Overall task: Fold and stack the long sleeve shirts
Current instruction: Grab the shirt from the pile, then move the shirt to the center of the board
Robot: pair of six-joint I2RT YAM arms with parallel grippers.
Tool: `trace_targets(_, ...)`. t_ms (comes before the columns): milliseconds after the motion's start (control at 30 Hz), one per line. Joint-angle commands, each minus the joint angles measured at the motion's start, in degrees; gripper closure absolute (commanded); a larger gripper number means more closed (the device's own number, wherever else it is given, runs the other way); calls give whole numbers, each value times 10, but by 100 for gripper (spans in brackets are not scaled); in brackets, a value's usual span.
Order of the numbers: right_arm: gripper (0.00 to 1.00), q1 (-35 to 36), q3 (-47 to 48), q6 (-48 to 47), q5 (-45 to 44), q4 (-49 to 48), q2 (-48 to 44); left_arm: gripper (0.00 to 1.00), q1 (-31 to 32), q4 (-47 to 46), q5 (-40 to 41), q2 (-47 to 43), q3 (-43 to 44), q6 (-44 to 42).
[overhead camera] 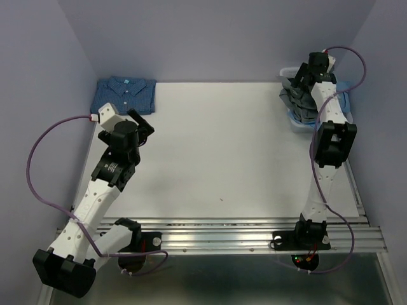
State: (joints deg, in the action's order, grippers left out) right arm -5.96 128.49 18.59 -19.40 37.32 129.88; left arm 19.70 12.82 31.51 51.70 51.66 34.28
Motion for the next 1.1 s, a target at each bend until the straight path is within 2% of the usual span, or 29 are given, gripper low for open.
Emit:
trace_targets(0,0,-9,42,9,-33,26,25,1,-10,-21,11,7,9,-9)
trace_targets(100,0,-14,55,20,-38,7,57,1,-15,-17,9,12,13,-7)
trace_targets(200,26,-20,68,22,-42,-11,73,1,-20,-10,8,17,18,-6)
trace_targets(233,45,-20,68,20,-48,-19,73,1,-22,-10,8,18,18,-5)
trace_targets(300,73,-20,54,15,-64,-49,58,1,-26,-7,8,17,19,-3)
trace_targets(333,94,-20,48,11,-64,-58,51,1,-28,-6,8,17,19,-1)
trace_targets(367,99,-20,47,5,-63,-69,33,1,-29,-5,8,16,19,0)
trace_targets(600,99,-20,83,-55,1,-124,-80,1,-31,-31,-12,-12,4,3)
trace_targets(700,99,-20,78,-70,81,-170,-133,1,-33,-39,-20,-25,-5,6)
trace_targets(867,98,-20,19,-50,257,-274,-248,1,-32,-49,-39,-60,-25,10)
trace_targets(1033,99,-20,65,46,434,-329,-292,1,-33,-49,-43,-97,-32,10)
trace_targets(1067,99,-20,83,70,514,-356,-291,1,-34,-52,-43,-101,-35,9)
